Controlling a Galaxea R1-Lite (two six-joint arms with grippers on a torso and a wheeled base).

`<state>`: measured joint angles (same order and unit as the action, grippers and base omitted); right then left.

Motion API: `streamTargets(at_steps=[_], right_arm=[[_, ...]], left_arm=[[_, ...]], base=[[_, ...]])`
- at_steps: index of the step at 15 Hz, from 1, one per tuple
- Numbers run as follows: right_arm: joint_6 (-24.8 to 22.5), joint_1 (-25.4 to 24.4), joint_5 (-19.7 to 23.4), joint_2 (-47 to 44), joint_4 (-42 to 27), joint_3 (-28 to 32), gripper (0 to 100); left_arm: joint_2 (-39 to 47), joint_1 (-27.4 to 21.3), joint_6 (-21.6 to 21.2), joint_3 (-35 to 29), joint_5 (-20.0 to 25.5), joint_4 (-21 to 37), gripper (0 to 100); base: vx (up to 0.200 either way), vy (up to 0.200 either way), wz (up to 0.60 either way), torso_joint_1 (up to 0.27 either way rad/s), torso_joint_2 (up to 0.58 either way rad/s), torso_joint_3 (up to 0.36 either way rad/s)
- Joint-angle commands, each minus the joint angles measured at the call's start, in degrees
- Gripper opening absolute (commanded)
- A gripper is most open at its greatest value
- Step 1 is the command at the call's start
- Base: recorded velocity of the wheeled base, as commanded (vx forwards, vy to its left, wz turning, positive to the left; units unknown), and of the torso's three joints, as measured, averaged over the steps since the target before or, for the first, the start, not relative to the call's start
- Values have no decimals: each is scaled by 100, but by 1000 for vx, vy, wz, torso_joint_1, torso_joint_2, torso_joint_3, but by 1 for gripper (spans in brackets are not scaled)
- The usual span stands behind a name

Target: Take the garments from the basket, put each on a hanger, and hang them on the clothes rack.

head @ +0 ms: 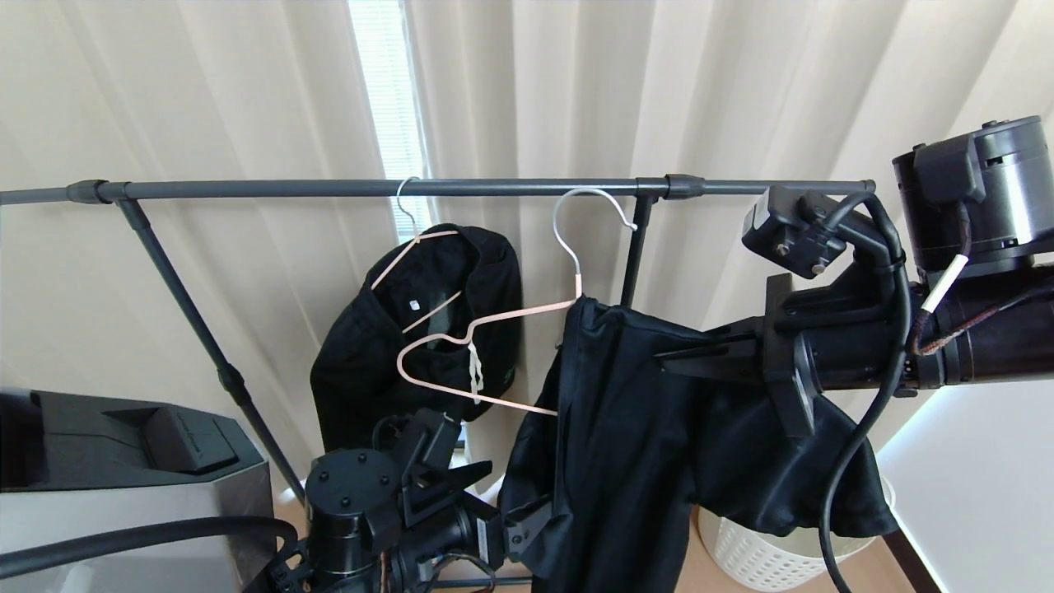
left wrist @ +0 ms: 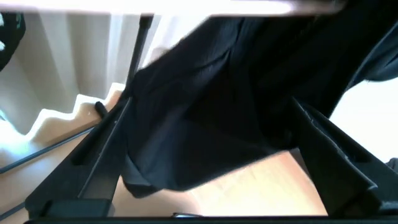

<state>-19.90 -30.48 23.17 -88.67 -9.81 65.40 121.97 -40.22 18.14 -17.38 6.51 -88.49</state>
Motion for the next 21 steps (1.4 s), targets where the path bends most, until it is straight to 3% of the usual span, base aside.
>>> streamTargets(at_steps=[1, 10, 11, 16, 21], right_arm=[[38, -2, 3, -1, 23, -1, 0], [47, 7, 3, 96, 32, 8, 0], [47, 7, 3, 96, 32, 8, 0], [47, 77, -15, 78, 32, 25, 0], [47, 305, -15, 87, 32, 60, 0]], left_arm=[[73, -21, -109, 51, -1, -1, 100], [205, -48, -293, 51, -132, -10, 100], [205, -48, -293, 51, -132, -10, 0], [170, -13, -302, 68, -141, -151, 0], [-156, 181, -742, 253, -132, -151, 0]], base=[[0, 0, 0, 0, 0, 0], [0, 0, 0, 0, 0, 0], [0, 0, 0, 0, 0, 0], [0, 0, 0, 0, 0, 0], [0, 0, 0, 0, 0, 0]])
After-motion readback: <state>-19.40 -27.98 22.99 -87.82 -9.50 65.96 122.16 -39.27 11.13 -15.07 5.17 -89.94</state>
